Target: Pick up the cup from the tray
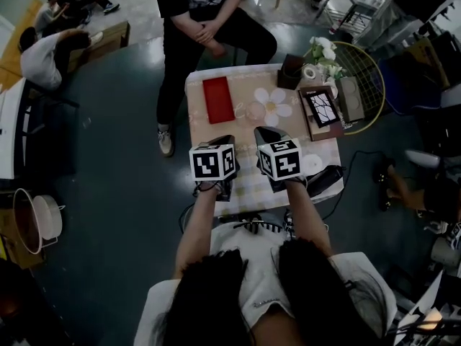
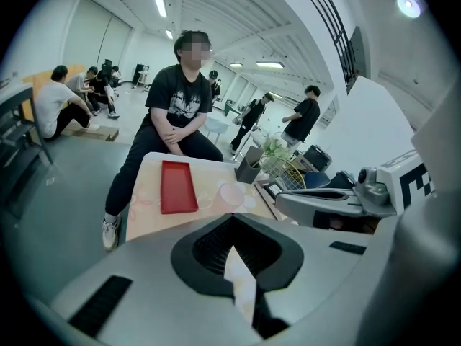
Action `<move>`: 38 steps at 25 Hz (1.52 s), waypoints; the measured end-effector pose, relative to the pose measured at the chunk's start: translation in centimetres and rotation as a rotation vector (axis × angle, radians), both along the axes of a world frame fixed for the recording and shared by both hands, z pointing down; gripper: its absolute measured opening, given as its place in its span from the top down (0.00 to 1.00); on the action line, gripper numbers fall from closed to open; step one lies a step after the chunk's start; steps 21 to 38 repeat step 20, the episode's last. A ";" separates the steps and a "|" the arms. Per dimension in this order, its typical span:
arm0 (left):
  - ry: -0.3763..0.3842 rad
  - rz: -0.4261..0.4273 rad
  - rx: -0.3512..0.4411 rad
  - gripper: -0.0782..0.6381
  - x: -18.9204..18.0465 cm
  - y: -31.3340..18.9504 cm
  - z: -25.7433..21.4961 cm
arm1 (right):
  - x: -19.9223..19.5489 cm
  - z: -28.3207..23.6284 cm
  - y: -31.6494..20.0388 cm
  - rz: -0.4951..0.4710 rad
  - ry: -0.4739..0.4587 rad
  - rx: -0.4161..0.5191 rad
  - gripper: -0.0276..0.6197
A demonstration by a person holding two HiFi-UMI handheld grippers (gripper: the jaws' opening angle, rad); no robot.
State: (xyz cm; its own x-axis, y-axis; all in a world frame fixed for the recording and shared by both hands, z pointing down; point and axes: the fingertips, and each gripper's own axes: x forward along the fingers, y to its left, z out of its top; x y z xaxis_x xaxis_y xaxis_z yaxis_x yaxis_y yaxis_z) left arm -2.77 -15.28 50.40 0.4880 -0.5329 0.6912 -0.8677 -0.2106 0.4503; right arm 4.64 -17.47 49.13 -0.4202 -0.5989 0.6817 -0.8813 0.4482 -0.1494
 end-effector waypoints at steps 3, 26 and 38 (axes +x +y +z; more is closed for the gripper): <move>-0.004 0.016 0.008 0.89 0.5 0.9 -0.2 | 0.2 0.1 1.2 0.000 0.011 -0.007 0.95; -0.012 0.060 0.058 0.89 1.5 4.3 -1.6 | 0.2 -1.1 4.5 -0.005 0.027 0.022 0.95; -0.012 0.060 0.058 0.89 1.5 4.3 -1.6 | 0.2 -1.1 4.5 -0.005 0.027 0.022 0.95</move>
